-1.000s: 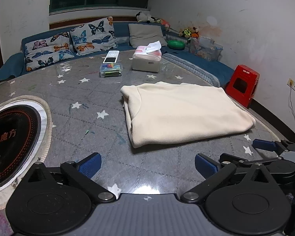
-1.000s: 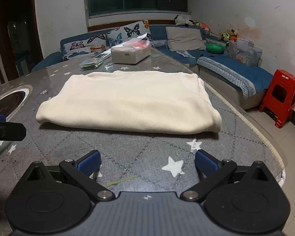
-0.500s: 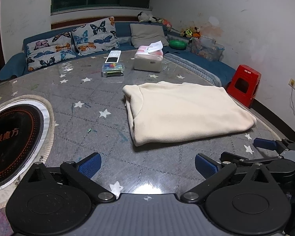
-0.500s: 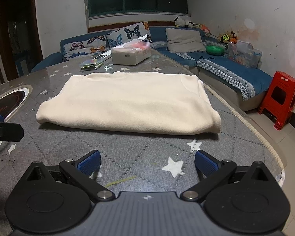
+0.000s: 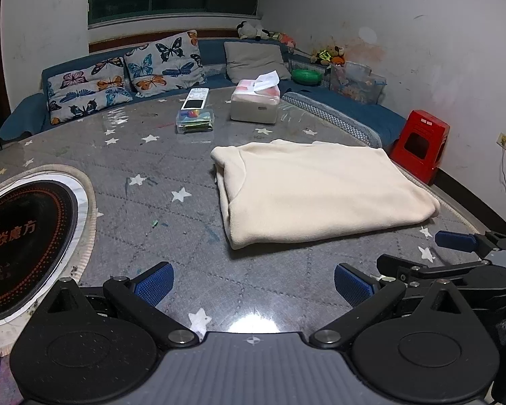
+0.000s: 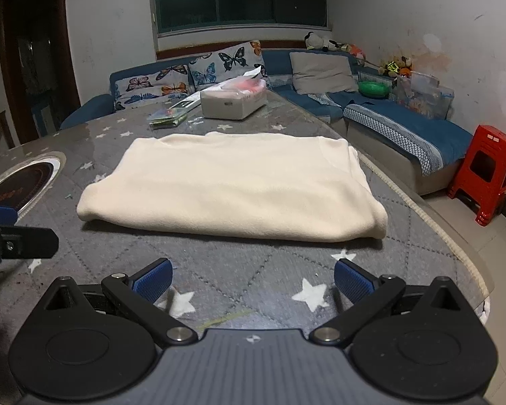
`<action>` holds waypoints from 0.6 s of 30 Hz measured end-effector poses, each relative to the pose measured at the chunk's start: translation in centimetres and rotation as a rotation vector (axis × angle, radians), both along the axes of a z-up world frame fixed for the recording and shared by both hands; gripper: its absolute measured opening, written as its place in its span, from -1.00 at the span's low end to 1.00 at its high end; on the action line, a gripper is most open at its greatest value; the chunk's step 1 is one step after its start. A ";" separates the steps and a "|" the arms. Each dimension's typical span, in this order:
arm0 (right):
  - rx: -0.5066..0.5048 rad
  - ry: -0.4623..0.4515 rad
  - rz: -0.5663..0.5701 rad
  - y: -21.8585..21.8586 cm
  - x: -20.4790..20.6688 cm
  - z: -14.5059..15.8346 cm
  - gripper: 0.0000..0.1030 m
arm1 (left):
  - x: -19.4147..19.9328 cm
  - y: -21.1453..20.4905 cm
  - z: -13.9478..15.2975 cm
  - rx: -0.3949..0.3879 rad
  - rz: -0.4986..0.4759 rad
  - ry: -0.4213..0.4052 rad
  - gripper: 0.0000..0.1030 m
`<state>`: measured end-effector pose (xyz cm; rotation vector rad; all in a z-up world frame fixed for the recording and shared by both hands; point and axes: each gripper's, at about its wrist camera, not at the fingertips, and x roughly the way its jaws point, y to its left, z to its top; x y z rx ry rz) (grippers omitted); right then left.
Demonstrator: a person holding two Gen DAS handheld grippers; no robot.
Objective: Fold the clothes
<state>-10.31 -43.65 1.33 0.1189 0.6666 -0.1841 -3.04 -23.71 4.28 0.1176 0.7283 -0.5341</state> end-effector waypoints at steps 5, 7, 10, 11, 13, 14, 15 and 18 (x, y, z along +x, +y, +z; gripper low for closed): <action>-0.004 -0.011 -0.003 0.2 -0.4 0.4 1.00 | -0.4 -0.1 0.1 0.006 -0.001 -0.009 1.00; -0.006 -0.015 -0.005 0.3 -0.5 0.6 1.00 | -0.5 -0.1 0.1 0.004 -0.003 -0.010 1.00; -0.008 -0.020 -0.009 0.5 -0.8 0.9 1.00 | -0.8 -0.1 0.2 0.004 -0.005 -0.016 1.00; -0.008 -0.022 -0.010 0.5 -0.8 0.9 1.00 | -0.9 0.0 0.2 0.004 -0.005 -0.019 1.00; -0.010 -0.026 -0.013 0.6 -1.0 1.1 1.00 | -1.0 0.1 0.3 0.003 -0.005 -0.021 1.00; -0.010 -0.028 -0.014 0.7 -1.1 1.2 1.00 | -1.1 0.1 0.3 0.003 -0.004 -0.021 1.00; -0.011 -0.030 -0.015 0.7 -1.1 1.3 1.00 | -1.1 0.2 0.2 0.004 -0.003 -0.022 1.00; -0.013 -0.035 -0.019 0.9 -1.4 1.5 1.00 | -1.4 0.3 0.3 0.005 0.002 -0.025 1.00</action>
